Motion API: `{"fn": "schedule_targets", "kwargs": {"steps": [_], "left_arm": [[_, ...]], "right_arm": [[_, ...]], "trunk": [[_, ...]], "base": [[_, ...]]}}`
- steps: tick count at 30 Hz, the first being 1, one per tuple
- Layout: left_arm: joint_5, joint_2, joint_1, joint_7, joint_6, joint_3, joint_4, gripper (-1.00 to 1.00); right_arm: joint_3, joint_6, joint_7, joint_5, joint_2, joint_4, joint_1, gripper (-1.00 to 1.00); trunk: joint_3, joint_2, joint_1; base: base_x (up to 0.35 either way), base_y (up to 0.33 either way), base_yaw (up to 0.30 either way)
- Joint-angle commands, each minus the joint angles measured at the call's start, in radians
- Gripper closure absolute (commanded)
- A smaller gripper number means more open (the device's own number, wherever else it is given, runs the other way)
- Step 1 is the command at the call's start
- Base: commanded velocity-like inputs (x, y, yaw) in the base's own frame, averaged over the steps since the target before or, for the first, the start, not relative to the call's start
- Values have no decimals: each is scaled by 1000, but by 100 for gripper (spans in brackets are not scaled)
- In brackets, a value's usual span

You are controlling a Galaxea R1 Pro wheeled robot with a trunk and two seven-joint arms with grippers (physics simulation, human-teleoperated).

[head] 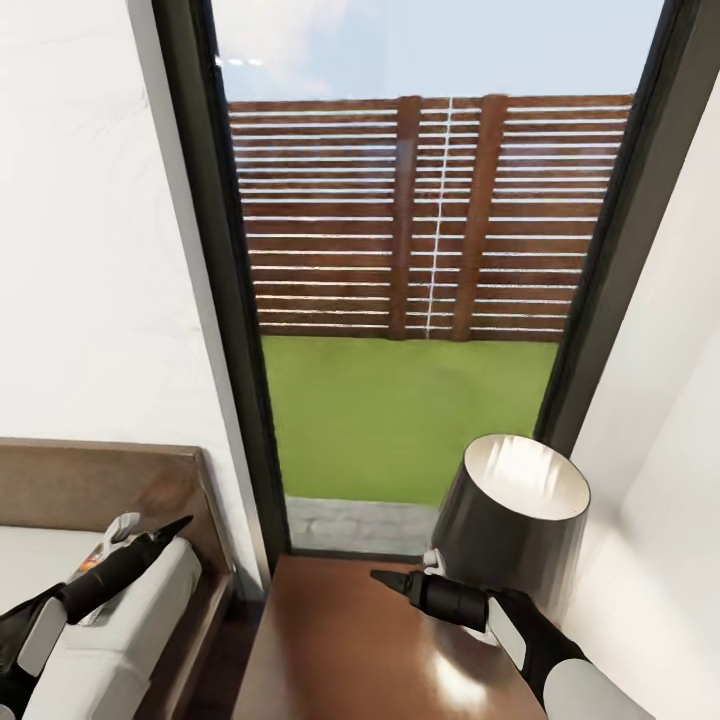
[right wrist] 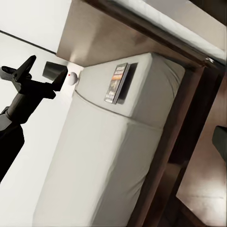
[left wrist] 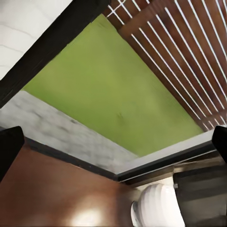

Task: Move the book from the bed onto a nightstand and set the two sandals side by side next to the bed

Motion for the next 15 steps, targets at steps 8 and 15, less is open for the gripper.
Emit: {"fn": "schedule_targets", "kwargs": {"steps": [8, 15], "left_arm": [[6, 0, -1, -3, 7, -15, 1, -100], [6, 0, -1, -3, 7, -16, 1, -100]], "right_arm": [[-1, 9, 1, -5, 0, 0, 0, -100], [-1, 9, 1, -5, 0, 0, -1, -100]], "trunk": [[-1, 0, 1], [-1, 0, 1]], "base": [[89, 16, 0], [36, 100, 0]]}}
